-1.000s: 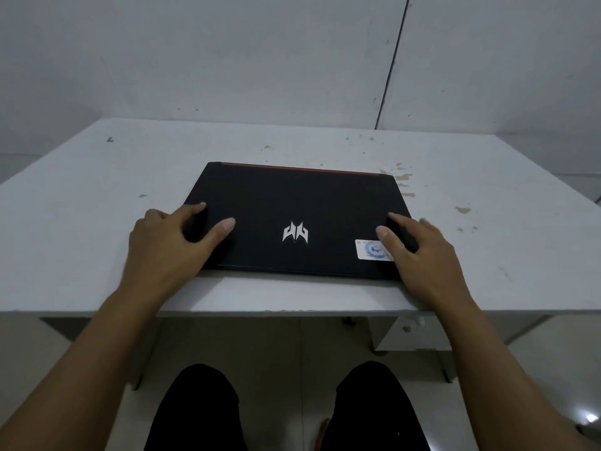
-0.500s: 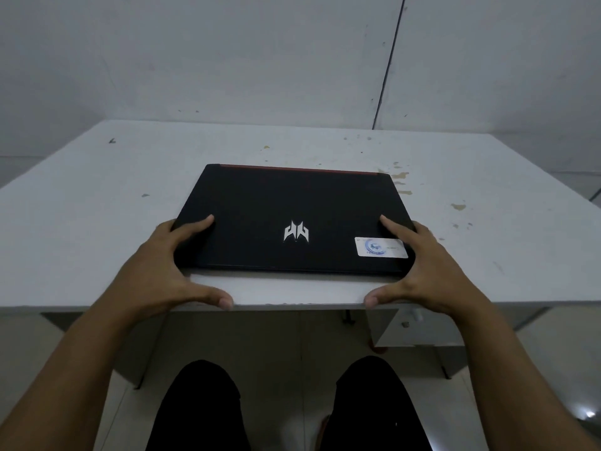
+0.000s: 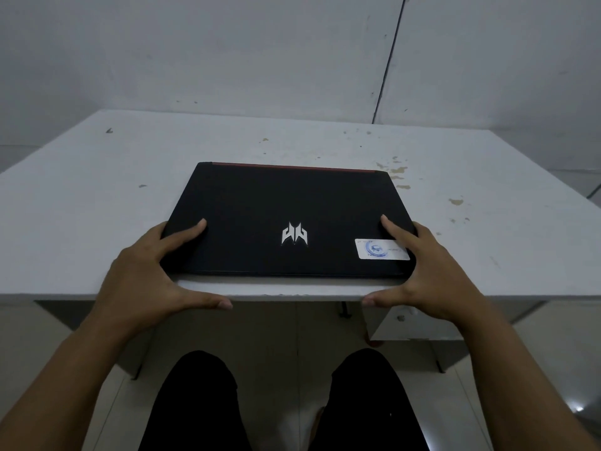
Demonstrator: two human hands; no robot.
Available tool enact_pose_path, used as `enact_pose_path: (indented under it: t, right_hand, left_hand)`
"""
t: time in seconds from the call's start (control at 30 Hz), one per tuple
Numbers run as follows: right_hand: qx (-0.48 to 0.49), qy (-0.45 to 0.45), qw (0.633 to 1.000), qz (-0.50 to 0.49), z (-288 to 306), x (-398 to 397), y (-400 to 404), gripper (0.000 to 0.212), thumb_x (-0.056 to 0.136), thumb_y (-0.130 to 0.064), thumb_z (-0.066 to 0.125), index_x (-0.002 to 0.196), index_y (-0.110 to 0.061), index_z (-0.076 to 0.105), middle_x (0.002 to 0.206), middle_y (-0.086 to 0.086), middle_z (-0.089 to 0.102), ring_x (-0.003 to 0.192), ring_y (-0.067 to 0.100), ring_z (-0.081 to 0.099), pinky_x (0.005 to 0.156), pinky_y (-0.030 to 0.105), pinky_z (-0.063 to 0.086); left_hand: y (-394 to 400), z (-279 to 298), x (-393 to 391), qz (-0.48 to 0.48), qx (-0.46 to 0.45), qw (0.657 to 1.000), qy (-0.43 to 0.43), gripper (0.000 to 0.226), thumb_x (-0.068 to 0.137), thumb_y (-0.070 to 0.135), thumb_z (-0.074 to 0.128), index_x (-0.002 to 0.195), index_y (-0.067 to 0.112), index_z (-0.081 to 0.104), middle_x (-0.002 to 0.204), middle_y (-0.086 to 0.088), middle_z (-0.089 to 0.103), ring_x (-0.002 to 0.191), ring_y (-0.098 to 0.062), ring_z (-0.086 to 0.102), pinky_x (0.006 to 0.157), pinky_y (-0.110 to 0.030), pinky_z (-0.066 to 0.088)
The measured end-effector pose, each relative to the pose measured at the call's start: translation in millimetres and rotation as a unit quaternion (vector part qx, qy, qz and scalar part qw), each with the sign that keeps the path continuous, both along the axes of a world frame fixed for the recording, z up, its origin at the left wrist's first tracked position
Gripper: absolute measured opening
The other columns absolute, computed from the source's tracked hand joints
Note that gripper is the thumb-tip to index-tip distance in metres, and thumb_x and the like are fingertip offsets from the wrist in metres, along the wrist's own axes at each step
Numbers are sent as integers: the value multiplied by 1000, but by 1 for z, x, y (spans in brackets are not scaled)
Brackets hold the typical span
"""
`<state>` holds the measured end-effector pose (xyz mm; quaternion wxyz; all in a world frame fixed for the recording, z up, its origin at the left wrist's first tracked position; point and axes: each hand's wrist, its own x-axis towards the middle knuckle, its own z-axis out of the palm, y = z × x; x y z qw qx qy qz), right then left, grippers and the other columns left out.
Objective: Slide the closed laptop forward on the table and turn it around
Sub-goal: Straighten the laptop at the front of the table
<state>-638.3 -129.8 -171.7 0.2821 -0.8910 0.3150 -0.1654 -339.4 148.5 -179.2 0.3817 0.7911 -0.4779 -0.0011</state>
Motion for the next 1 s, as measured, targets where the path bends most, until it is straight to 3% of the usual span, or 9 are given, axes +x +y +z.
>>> enact_pose_path:
  t: [0.23,0.4,0.53,0.63,0.83,1.0]
  right_hand:
    - [-16,-33,999,-18,-8,-4,7,134,37,-79,84,156,-50,29,148,-10,40,132,12,43,99,31,47]
    - [-20,-60,998,-22,-11,-7,8,134,35,-84,82,154,-46,36,143,-9,48,127,13,49,100,35,52]
    - [-41,-86,995,-21,-11,-8,8,129,35,-80,86,151,-43,44,138,-11,54,122,8,53,97,27,49]
    - [-59,-100,993,-22,-13,-9,9,125,37,-79,86,149,-40,49,136,-10,57,119,8,56,95,23,48]
    - [-86,-110,990,-16,-14,-12,12,119,42,-85,78,148,-36,52,135,-7,60,115,8,57,89,20,50]
    - [-93,-116,989,-15,-13,-14,12,115,43,-81,83,146,-36,55,133,-9,61,114,8,59,88,17,48]
  left_hand:
    - [3,-4,-11,19,-50,998,13,114,30,65,93,137,45,62,136,16,61,123,-6,59,104,-29,45]
    - [6,-10,-15,26,-80,996,8,111,33,81,84,135,43,65,135,20,62,124,-1,58,104,-23,44]
    - [7,-13,-15,26,-108,994,7,107,33,80,84,132,42,68,132,21,65,122,0,61,105,-20,46]
    - [7,-16,-13,29,-119,992,-12,105,35,78,85,130,37,70,130,18,67,119,-4,64,103,-30,50]
    - [6,-22,-11,46,-131,985,-103,97,48,76,82,129,23,72,127,3,71,109,-16,71,93,-33,56]
    - [6,-26,-11,60,-153,979,-124,94,53,73,82,127,15,73,126,-1,71,106,-16,72,94,-19,51]
